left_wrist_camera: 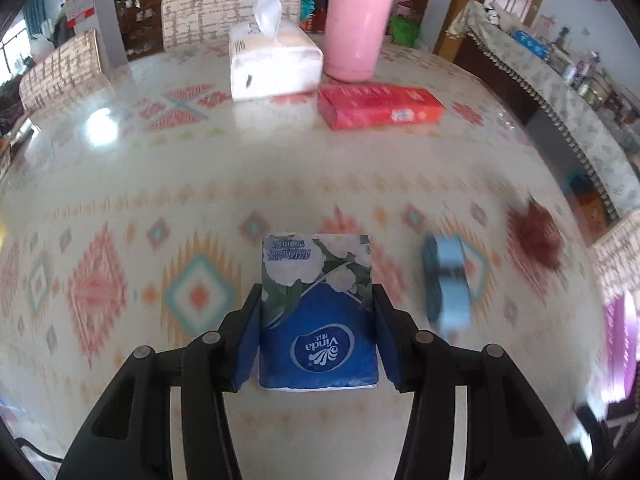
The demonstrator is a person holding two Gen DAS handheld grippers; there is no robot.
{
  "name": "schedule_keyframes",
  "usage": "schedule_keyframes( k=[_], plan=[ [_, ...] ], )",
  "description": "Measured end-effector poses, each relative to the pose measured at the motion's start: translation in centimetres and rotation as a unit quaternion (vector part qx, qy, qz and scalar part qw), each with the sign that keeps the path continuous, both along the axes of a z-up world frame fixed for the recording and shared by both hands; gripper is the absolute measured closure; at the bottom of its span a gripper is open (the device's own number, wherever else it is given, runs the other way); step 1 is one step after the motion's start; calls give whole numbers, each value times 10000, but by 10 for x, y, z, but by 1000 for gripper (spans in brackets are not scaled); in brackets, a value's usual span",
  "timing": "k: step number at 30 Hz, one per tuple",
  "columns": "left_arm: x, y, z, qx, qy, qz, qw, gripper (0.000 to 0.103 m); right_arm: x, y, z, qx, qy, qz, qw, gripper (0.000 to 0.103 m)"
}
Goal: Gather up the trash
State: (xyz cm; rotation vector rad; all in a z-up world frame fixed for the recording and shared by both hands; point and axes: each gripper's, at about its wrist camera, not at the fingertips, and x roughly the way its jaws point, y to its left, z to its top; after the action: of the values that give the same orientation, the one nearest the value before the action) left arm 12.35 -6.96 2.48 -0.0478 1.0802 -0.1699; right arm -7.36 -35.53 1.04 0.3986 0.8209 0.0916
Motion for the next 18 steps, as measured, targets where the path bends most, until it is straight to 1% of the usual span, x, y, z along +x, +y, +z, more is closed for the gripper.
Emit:
schedule_keyframes(
  k=[2, 4, 5, 7, 9, 11, 12, 14, 15, 16, 17, 18],
  plan=[
    [-17, 4, -2, -177, 71, -18, 9998, 53, 1, 0, 0, -1, 2, 10, 10000, 18],
    [-30, 11, -7, -456, 216, 13, 9987, 52, 1, 0, 0, -10, 6, 21, 10000, 18],
    [-36, 14, -7, -533, 155, 47, 9984, 52, 1, 1, 0, -18, 9, 24, 10000, 18],
    [-45, 19, -7, -685, 158, 114, 9975, 52, 1, 2, 0, -35, 15, 36, 10000, 17],
    [-49, 21, -9, -891, 129, 131, 9958, 48, 2, 2, 0, -39, 19, 54, 10000, 16],
    [-52, 22, -10, -1031, 26, 72, 9946, 40, 2, 3, 0, -44, 27, 117, 9999, 13],
    [-54, 20, -10, -1065, -22, 12, 9943, 37, 3, 4, 0, -46, 34, 158, 9999, 12],
    [-58, 14, -10, -1045, -88, -196, 9943, 22, 6, 6, 0, -72, 62, 269, 9996, 9],
    [-61, 10, -11, -1005, -117, -320, 9944, 19, 7, 7, -1, -89, 79, 319, 9994, 5],
    [-64, 6, -11, -912, -157, -416, 9948, 16, 10, 9, -1, -117, 113, 409, 9990, 4],
    [-66, 3, -11, -799, -186, -450, 9956, 16, 12, 12, -1, -156, 145, 470, 9987, 1],
    [-68, 0, -11, -683, -202, -469, 9964, 16, 14, 16, -1, -272, 205, 538, 9980, 0]
  ],
)
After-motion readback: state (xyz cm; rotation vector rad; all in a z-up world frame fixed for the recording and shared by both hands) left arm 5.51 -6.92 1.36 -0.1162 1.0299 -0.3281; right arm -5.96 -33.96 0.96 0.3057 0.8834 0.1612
